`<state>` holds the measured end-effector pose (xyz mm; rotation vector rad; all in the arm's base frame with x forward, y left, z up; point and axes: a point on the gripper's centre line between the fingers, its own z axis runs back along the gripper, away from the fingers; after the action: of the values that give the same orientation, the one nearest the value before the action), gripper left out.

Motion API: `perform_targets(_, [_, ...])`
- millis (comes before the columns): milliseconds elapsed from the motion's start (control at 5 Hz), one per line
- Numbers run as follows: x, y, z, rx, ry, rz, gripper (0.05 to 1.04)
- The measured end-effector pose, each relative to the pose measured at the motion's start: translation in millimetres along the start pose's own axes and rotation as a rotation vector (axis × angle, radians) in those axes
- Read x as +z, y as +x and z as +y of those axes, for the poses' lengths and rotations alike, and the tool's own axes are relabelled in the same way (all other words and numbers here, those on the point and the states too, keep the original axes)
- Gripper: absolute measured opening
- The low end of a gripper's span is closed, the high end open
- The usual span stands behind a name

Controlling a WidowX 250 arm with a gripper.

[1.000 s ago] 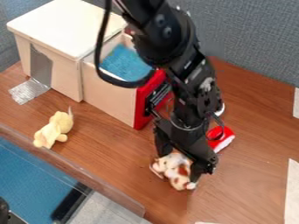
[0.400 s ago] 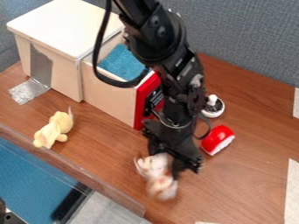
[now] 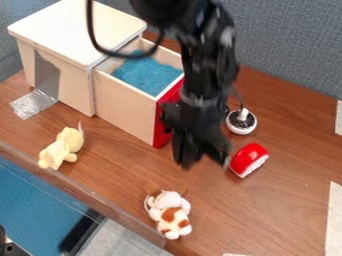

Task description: Put the object in the drawer

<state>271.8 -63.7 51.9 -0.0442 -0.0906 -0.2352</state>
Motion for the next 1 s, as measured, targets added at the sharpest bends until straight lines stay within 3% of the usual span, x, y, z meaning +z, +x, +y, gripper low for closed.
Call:
perform_targets(200, [27, 6, 5, 0.001, -0.033, -0.044, 0.072])
perform_targets(400, [34, -4, 3, 0.023, -0.043, -0.066, 0.222])
perform_targets(800, [7, -37, -16, 0.065, -0.037, 0.002, 0.804])
perform_targets(1000, [-6, -47, -17, 0.142, -0.030, 0.003, 1.005])
